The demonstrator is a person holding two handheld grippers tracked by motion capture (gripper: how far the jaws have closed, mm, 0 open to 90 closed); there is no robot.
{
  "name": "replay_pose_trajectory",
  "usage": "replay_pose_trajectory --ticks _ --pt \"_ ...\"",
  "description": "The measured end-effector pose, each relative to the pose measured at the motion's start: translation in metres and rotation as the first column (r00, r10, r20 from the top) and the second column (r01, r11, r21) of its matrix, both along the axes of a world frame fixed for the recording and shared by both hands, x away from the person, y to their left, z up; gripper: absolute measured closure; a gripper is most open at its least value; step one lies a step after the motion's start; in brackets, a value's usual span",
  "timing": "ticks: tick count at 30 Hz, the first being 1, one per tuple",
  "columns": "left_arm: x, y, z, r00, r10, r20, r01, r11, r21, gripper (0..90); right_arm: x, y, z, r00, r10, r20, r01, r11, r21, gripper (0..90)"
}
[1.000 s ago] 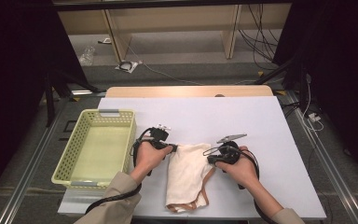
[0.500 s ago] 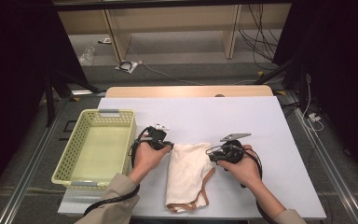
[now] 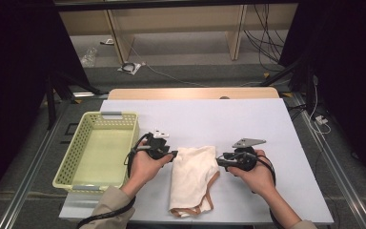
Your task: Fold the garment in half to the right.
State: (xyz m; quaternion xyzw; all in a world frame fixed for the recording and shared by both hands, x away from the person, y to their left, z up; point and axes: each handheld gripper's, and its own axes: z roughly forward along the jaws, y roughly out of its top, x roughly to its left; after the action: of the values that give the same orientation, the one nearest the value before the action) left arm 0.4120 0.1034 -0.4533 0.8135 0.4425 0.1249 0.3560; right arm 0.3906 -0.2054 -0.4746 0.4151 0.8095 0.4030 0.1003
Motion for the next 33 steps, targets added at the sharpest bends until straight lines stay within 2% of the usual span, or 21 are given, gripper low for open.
replay_pose_trajectory --ticks 7,11,16,18,21,22,26,33 --pt "-0.010 0.003 0.003 1.0000 -0.007 -0.001 0.007 0.9992 -0.040 50.5 -0.008 -0.010 0.000 0.9994 0.010 0.033 -0.010 0.9999 0.006 55.3" --pt "-0.015 0.005 0.004 0.9998 -0.021 -0.003 0.020 0.9976 -0.067 47.6 -0.012 -0.014 0.001 0.9987 0.012 0.049 -0.013 0.9998 0.012 54.2" --pt "-0.022 0.006 0.002 0.9985 -0.053 0.008 0.054 0.9954 -0.079 41.2 -0.017 -0.019 0.002 0.9971 0.020 0.073 -0.022 0.9995 0.022 52.7" --pt "-0.026 0.005 0.000 0.9966 -0.080 0.023 0.081 0.9923 -0.093 37.1 -0.020 -0.022 0.002 0.9958 0.026 0.088 -0.028 0.9993 0.025 51.0" --pt "-0.032 0.005 -0.002 0.9925 -0.114 0.044 0.118 0.9880 -0.100 36.1 -0.024 -0.024 0.002 0.9946 0.031 0.099 -0.034 0.9990 0.029 50.0" --pt "-0.036 0.006 -0.002 0.9906 -0.124 0.058 0.129 0.9867 -0.099 32.4 -0.027 -0.026 0.003 0.9935 0.031 0.110 -0.034 0.9989 0.032 49.1" --pt "-0.045 0.007 -0.002 0.9893 -0.131 0.065 0.138 0.9843 -0.110 22.4 -0.036 -0.031 0.004 0.9922 0.019 0.123 -0.023 0.9991 0.035 46.2" --pt "-0.055 0.006 -0.002 0.9827 -0.165 0.085 0.175 0.9759 -0.131 15.2 -0.046 -0.037 0.002 0.9919 0.002 0.127 -0.005 0.9998 0.021 40.1"
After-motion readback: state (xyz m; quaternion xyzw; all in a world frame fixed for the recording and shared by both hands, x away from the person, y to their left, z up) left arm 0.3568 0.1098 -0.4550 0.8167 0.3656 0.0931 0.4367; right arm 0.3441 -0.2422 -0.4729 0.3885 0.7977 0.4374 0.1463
